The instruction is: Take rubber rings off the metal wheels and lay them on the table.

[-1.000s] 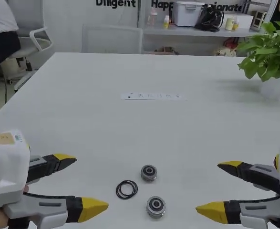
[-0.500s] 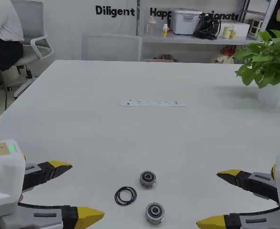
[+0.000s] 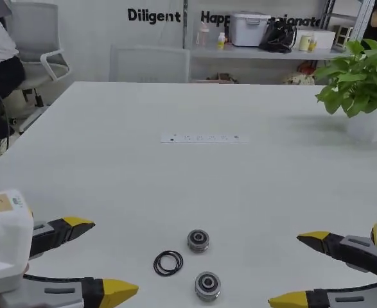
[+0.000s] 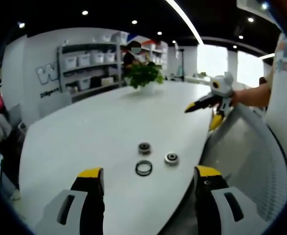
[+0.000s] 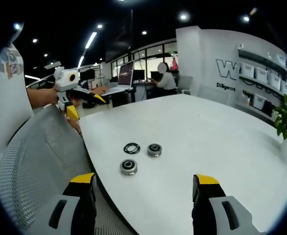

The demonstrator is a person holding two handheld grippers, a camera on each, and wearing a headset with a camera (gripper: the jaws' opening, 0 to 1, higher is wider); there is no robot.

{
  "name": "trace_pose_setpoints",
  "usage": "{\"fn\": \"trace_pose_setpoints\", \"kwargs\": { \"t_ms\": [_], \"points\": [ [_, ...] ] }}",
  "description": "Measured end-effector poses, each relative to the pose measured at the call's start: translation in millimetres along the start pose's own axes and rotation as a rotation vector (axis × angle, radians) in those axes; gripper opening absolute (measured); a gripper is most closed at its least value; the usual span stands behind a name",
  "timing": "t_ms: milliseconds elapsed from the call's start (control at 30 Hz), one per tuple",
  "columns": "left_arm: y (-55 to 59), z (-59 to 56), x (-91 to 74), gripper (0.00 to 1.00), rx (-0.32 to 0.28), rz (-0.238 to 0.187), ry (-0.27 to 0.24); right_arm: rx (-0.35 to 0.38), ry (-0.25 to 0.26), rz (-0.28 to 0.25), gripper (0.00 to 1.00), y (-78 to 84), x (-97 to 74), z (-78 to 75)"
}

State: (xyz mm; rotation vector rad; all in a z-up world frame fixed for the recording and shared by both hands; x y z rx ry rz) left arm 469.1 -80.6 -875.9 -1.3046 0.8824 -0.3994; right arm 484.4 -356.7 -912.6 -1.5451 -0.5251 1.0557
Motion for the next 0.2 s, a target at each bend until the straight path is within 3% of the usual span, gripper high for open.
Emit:
{"fn": "trace_pose_setpoints", "kwargs": {
  "t_ms": [200],
  "points": [
    [0.5,0.2,-0.5,0.76,0.002,0.002,-0.002,0.003,0.005,0.001,0.79,0.6,-0.2,-0.9]
  ]
}}
Point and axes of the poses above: the centre of the closed fingertips' face, and the gripper's own axes: x roughly forward along the fingers, z roughly to its left, y roughly out of its underside, the point moved 4 cm from there along -x, roughly backward along the fingers, and after that the axes turned 8 degrees about -z, right-handed, at the moved point
